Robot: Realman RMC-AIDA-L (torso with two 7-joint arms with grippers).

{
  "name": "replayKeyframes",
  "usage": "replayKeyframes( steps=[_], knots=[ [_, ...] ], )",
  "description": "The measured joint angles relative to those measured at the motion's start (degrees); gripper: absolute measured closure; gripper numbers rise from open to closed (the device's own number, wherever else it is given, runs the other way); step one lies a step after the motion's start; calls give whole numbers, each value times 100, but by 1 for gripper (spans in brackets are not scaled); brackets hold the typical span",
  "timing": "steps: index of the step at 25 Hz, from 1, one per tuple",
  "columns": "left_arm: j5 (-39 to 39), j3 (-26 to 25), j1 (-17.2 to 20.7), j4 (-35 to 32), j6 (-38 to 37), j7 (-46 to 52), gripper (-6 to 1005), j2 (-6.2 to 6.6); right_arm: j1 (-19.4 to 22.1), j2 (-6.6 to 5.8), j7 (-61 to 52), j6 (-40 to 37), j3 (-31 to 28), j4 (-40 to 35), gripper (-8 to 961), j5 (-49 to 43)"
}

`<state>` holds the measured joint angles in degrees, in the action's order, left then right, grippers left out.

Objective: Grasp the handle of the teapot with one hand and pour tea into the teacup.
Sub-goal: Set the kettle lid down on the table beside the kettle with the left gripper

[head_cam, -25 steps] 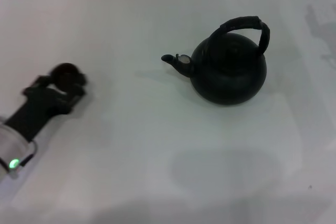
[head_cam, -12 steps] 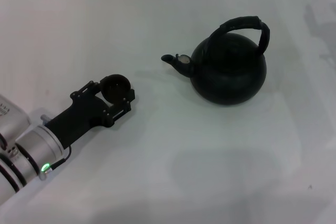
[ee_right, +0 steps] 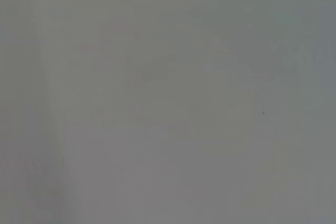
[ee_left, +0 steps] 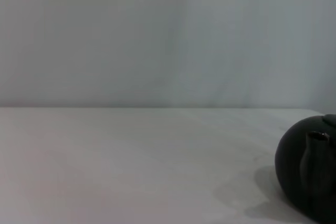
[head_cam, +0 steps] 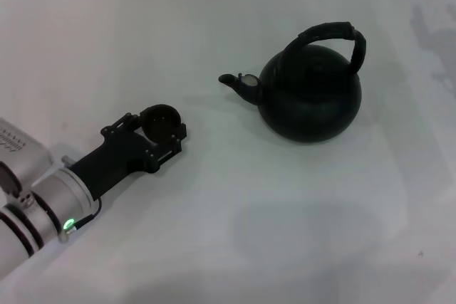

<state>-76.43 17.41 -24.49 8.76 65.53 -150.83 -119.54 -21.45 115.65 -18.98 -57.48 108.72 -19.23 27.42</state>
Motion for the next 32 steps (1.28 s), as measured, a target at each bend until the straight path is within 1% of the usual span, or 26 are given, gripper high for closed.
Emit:
replayKeyframes(
  steps=[8, 13, 28, 32],
  knots=[
    [7, 21, -77, 30, -78, -5, 285, 0, 0, 11, 0, -5, 22, -13, 231, 0],
    [150, 21, -111, 36, -189, -5, 285, 1, 0, 11, 0, -8, 28, -17, 231, 0],
    [199, -19, -123, 29, -244, -133, 285, 2, 1, 10, 0, -10, 8, -20, 231, 0],
    [212, -23, -105, 40, -116, -129, 163, 9, 15, 10, 0, -10, 8, -20, 232, 0]
  ],
)
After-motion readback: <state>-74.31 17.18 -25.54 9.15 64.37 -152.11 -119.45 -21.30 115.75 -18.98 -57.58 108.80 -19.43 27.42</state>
